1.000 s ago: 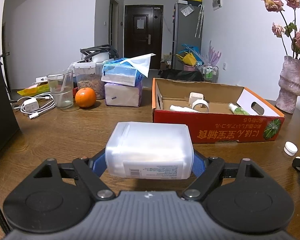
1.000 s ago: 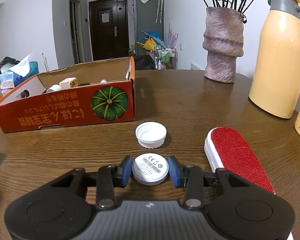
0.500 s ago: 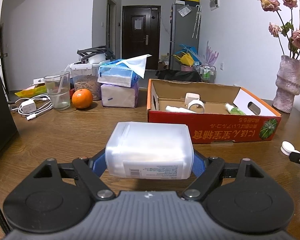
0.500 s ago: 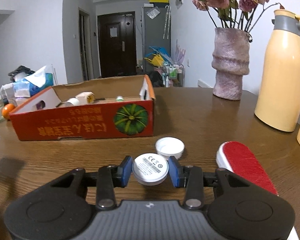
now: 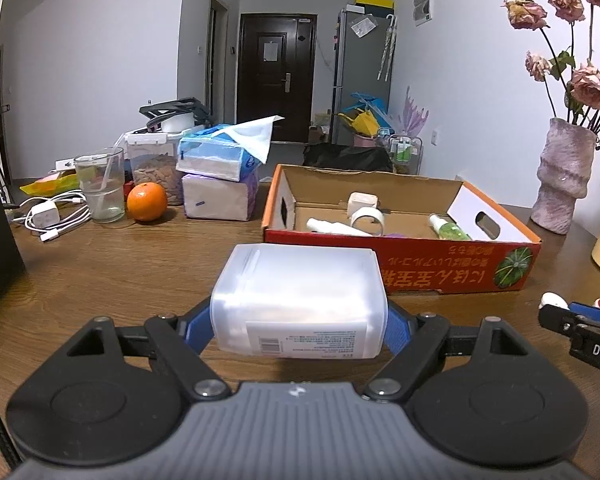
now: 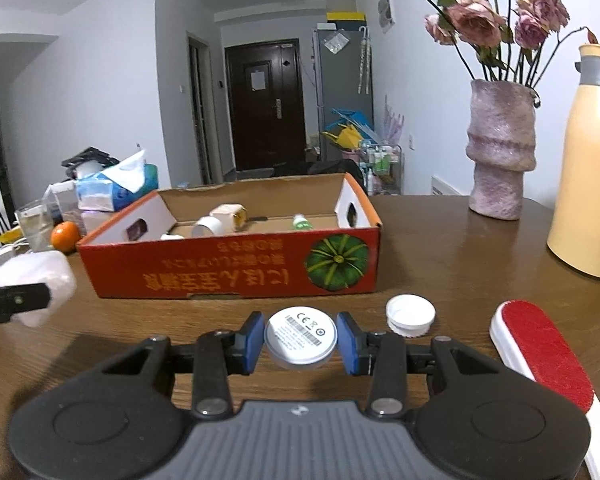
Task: Organize rigid objects
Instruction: 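Hold the white plastic box with the left tool while the right tool grasps the white round cap, then carry the plastic box with the left tool while the right tool carries the round cap to the box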
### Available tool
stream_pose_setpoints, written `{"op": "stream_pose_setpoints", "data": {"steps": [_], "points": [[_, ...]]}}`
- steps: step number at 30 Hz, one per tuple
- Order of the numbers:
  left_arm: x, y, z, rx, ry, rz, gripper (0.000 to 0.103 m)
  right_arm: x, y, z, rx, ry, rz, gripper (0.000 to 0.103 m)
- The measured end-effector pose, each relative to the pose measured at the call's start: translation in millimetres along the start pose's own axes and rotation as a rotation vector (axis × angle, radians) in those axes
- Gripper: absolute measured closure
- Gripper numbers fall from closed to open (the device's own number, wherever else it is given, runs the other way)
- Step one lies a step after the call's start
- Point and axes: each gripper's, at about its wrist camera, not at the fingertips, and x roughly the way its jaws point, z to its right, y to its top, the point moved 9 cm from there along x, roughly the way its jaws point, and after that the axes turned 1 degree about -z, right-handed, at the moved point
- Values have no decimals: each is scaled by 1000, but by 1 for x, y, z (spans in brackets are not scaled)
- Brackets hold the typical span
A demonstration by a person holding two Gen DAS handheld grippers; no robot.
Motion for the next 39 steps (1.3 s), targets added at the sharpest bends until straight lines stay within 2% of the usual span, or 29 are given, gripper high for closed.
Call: {"op": "stream_pose_setpoints", "data": {"steps": [19,39], "points": [[2,40,29,-20,-23,65,20,-5,44,-20,6,40,103,65],[40,76,30,-50,6,102,20,32,71,-26,43,61,135,65]]}}
